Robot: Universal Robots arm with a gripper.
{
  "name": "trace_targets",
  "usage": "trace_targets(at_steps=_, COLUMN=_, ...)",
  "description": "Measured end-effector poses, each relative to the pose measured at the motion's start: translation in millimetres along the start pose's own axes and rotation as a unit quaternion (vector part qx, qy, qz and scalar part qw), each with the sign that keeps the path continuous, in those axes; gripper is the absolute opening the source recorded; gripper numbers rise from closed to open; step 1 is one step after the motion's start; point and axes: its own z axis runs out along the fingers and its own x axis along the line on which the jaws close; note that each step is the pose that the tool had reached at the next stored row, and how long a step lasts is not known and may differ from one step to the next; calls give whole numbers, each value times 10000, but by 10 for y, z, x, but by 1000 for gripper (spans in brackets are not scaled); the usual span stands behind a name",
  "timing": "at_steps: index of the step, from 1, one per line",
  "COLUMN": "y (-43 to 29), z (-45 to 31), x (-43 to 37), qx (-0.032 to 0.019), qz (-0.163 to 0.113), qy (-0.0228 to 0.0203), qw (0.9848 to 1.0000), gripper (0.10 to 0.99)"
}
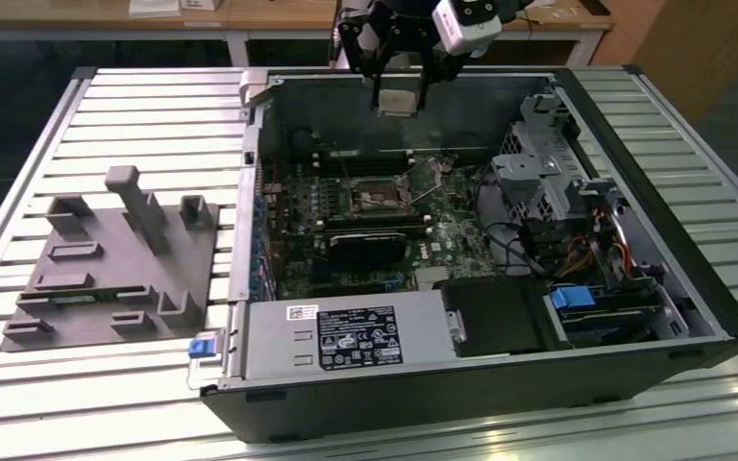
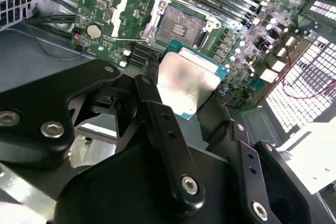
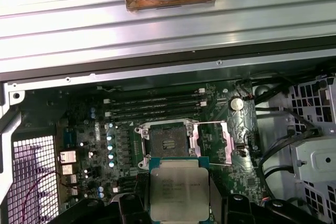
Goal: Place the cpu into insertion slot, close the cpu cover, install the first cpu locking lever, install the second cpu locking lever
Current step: 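Place the cpu into insertion slot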
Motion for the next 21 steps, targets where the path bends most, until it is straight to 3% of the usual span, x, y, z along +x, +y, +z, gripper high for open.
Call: trace_targets(at_steps=21, y=0, z=0, x=0, qx=-3, qz=167, qy=-15, qw=9999, gripper=541)
